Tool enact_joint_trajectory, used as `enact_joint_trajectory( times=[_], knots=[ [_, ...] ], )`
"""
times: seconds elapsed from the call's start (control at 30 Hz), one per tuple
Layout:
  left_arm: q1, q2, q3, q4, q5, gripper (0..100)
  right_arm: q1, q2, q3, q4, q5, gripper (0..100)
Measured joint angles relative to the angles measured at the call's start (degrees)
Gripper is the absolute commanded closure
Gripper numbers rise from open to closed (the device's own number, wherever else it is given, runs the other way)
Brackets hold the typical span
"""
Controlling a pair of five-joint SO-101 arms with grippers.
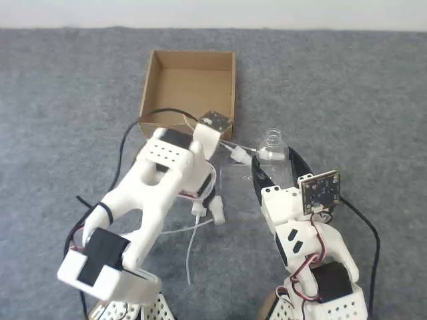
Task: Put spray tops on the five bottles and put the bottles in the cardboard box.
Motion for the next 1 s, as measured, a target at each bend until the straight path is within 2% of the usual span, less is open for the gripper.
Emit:
enact_joint_trajectory(
  times=[0.2,0.43,0.6,1.0],
  knots=[
    [0.4,0.0,5.4,-6.9,4.0,81,0.0,0.0,0.0,0.0,0.0,95.2],
    [0.4,0.0,7.8,-11.6,4.7,89,0.0,0.0,0.0,0.0,0.0,95.1],
    [0.4,0.0,7.8,-14.7,4.7,90,0.0,0.0,0.0,0.0,0.0,95.1],
    [0.5,0.0,10.8,-15.4,4.7,90,0.0,0.0,0.0,0.0,0.0,95.1]
  ],
)
